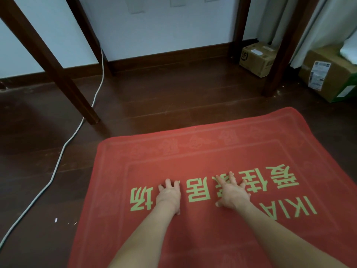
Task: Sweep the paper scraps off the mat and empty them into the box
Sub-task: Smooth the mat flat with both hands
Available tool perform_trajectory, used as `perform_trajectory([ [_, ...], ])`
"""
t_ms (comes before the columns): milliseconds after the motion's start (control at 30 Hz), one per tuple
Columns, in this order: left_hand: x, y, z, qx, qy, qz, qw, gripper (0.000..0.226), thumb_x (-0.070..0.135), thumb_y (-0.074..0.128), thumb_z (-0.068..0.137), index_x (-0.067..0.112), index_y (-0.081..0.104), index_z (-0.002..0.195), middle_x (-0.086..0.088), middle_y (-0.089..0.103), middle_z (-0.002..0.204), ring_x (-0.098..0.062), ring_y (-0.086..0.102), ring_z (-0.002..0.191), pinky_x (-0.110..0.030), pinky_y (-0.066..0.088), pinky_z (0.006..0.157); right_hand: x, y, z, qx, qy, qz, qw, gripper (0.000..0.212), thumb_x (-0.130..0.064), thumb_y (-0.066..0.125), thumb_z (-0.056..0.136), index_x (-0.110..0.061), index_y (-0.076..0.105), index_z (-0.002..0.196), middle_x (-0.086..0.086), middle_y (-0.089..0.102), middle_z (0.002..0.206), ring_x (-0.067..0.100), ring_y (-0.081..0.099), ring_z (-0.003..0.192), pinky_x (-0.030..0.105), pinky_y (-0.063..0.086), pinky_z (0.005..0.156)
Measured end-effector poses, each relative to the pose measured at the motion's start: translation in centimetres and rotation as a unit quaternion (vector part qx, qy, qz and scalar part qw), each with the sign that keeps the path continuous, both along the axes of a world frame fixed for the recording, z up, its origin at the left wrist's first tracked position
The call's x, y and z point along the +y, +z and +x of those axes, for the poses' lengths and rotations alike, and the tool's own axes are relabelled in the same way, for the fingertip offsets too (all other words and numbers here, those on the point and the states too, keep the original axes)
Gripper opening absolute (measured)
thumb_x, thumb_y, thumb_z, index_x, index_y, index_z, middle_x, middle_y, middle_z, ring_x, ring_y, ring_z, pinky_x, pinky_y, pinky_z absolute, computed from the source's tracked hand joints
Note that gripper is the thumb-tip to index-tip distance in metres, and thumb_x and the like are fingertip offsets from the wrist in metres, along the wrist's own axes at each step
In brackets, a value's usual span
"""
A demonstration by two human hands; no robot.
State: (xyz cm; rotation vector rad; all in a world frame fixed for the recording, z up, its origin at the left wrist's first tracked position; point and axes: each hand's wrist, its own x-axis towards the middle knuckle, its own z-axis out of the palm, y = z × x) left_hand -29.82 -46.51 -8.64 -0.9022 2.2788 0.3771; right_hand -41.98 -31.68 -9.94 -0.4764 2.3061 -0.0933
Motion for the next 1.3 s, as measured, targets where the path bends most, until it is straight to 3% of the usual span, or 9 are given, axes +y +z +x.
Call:
perform_trajectory([
  [433,0.5,0.0,0.9,-0.001,-0.015,-0.009,1.000,0.103,0.014,0.079,0.077,0.019,0.009,0.153,-0.010,0.006,0.155,-0.040,0.011,0.145,-0.041,0.038,0.110,1.1,-0.1,0.8,0.013,0.011,0.005,1.000,0.101,-0.034,0.076,0.083,-0.047,0.004,0.153,-0.003,-0.017,0.163,0.045,-0.008,0.148,0.062,0.029,0.113],
  [733,1.2,0.0,0.9,0.000,-0.015,-0.010,1.000,0.103,0.008,0.078,0.077,0.017,0.009,0.153,-0.011,0.007,0.154,-0.042,0.009,0.145,-0.040,0.040,0.108,1.3,0.2,1.3,0.009,0.006,0.009,1.000,0.101,-0.032,0.075,0.084,-0.046,0.003,0.153,-0.002,-0.020,0.163,0.045,-0.010,0.148,0.065,0.025,0.113],
  [900,1.0,-0.1,0.2,-0.017,-0.024,-0.018,0.999,0.108,0.008,0.077,0.079,0.014,0.001,0.155,-0.012,0.006,0.153,-0.042,0.009,0.145,-0.040,0.040,0.108,0.8,0.2,0.7,0.005,0.000,0.010,1.000,0.100,-0.030,0.074,0.085,-0.046,0.002,0.153,-0.002,-0.022,0.162,0.046,-0.012,0.147,0.066,0.021,0.114],
  [1300,0.8,-0.4,-0.4,-0.022,-0.023,-0.019,0.999,0.109,0.016,0.079,0.077,0.014,0.003,0.155,-0.013,0.005,0.153,-0.043,0.014,0.144,-0.040,0.039,0.110,0.4,0.3,-0.2,-0.007,0.005,0.007,1.000,0.100,-0.026,0.074,0.085,-0.045,0.003,0.154,-0.001,-0.023,0.162,0.045,-0.014,0.147,0.067,0.016,0.114],
])
